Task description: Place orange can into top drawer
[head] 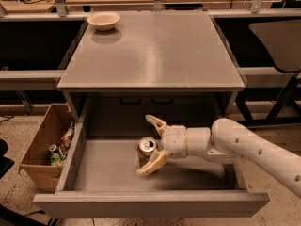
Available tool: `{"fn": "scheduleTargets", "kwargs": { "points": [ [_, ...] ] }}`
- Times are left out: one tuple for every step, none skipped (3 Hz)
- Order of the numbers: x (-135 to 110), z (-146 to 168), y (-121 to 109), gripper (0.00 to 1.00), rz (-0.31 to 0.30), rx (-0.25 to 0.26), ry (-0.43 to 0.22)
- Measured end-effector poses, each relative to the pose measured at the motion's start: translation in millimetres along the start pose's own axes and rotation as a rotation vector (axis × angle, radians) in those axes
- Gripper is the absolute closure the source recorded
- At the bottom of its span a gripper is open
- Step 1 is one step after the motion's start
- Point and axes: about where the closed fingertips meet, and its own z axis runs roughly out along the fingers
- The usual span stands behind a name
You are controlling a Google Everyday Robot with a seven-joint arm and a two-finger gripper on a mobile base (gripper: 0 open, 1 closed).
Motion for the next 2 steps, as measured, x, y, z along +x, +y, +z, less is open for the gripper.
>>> {"fn": "scheduleTargets", "kwargs": {
  "points": [
    [-10,6,0,0.00,0.032,-0.063,0.001],
    [-42,-1,-5,0.00,0.010,-0.168,0.047]
  ]
}}
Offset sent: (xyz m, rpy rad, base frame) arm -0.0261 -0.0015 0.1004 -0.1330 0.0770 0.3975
